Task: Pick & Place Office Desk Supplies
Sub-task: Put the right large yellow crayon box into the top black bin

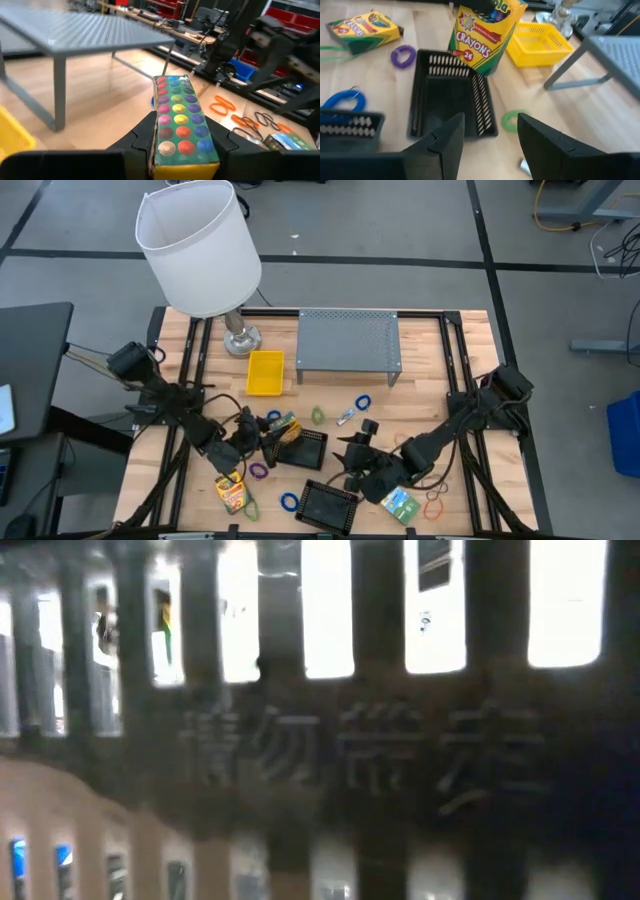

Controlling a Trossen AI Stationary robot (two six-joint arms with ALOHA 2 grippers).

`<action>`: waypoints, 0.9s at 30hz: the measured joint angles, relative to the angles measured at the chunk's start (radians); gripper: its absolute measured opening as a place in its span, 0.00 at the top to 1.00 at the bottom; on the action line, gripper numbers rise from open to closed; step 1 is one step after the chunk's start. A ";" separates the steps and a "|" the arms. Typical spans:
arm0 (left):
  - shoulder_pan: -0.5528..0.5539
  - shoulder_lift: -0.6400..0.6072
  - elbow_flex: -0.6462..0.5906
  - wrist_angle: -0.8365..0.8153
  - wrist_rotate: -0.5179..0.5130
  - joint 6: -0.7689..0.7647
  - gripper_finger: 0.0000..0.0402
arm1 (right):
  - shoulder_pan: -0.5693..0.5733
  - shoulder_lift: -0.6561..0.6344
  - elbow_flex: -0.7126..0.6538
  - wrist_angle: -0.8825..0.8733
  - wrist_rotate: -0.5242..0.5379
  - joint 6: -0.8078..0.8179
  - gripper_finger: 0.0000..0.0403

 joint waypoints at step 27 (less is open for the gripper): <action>0.009 0.136 -0.001 -0.125 0.048 -0.231 0.74 | 0.070 0.000 0.000 -0.060 -0.014 0.177 0.53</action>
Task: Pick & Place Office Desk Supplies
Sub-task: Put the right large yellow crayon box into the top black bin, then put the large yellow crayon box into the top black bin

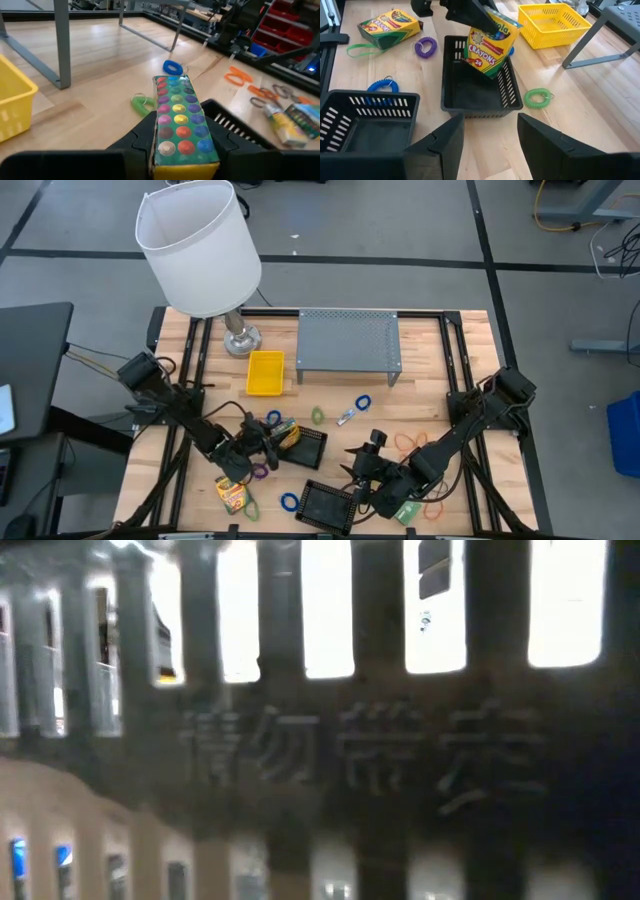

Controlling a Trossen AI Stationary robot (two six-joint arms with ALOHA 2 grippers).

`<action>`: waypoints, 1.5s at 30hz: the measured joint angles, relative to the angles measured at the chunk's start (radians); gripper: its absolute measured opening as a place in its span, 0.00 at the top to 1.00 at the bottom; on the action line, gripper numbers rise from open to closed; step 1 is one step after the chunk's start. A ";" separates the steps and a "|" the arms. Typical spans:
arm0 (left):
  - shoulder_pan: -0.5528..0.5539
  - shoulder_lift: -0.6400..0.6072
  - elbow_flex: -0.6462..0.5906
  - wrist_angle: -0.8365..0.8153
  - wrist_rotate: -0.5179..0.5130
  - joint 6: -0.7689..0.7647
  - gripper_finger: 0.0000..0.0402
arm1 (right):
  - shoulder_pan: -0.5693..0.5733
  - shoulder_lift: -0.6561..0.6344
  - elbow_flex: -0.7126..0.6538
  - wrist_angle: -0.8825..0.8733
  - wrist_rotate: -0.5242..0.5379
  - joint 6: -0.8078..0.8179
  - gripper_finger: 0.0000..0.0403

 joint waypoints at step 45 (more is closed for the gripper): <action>-0.111 0.033 0.001 0.456 -0.155 0.766 0.44 | -0.149 0.132 0.000 0.267 -0.121 -0.336 0.53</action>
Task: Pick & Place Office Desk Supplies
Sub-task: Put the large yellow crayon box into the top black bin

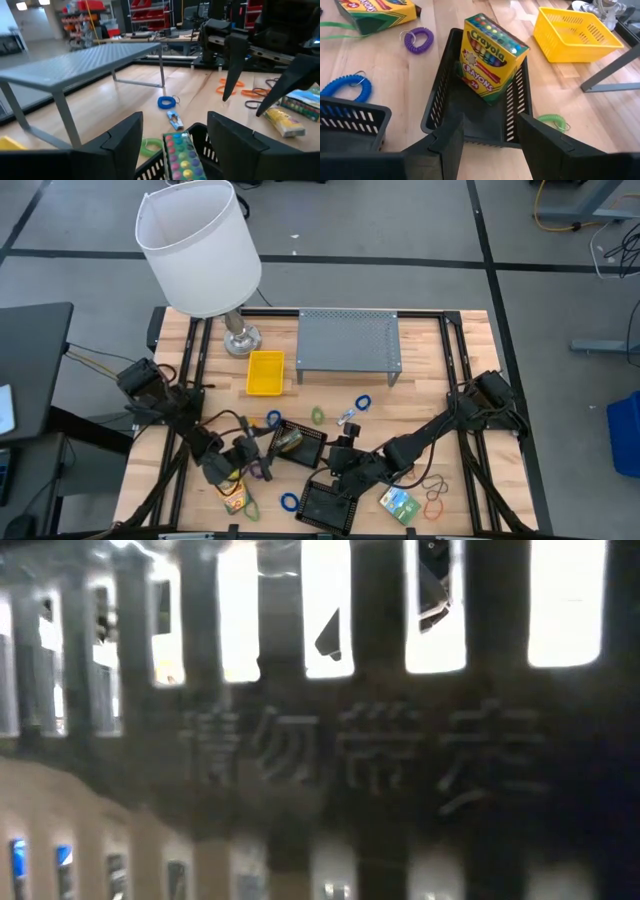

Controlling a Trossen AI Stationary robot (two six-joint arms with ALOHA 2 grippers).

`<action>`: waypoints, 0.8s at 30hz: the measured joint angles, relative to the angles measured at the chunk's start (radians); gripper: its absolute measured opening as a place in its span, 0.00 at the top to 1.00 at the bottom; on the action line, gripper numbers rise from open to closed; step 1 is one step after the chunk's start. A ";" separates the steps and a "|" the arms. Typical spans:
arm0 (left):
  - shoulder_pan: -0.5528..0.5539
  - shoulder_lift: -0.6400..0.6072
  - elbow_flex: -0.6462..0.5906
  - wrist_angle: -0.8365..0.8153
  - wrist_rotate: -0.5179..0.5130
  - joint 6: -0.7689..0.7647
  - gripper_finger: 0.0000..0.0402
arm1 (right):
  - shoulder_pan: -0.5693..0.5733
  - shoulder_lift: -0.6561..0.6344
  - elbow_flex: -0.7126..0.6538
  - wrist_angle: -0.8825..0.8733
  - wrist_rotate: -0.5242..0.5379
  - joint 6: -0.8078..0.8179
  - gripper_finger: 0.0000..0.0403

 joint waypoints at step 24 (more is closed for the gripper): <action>-0.329 -0.083 -0.001 -0.324 0.297 -0.591 0.60 | 0.000 0.000 0.000 0.040 -0.308 -0.059 0.53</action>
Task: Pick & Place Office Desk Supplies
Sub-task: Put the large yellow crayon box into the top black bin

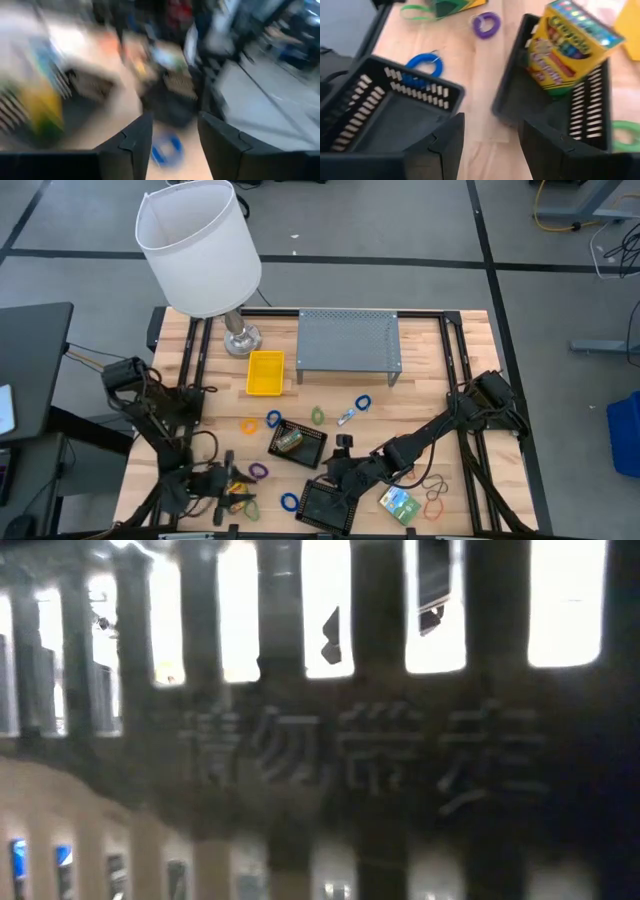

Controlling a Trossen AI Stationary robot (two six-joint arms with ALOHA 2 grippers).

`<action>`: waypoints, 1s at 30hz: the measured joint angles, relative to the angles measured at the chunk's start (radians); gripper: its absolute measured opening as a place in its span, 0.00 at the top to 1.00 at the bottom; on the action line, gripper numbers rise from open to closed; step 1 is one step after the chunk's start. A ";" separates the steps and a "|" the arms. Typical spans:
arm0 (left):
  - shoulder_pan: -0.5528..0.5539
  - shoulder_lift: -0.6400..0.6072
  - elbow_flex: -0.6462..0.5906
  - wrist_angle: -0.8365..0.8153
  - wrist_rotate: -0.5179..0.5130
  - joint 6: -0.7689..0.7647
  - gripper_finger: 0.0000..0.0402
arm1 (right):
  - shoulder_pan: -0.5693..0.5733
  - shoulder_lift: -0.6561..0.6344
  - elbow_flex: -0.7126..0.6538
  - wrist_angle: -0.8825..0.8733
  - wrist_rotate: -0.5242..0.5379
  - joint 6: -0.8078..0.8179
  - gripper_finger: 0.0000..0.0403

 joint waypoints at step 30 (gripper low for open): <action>0.175 -0.364 0.079 -0.920 0.723 -0.328 0.35 | 0.035 -0.005 0.000 -0.190 -0.209 -0.022 0.53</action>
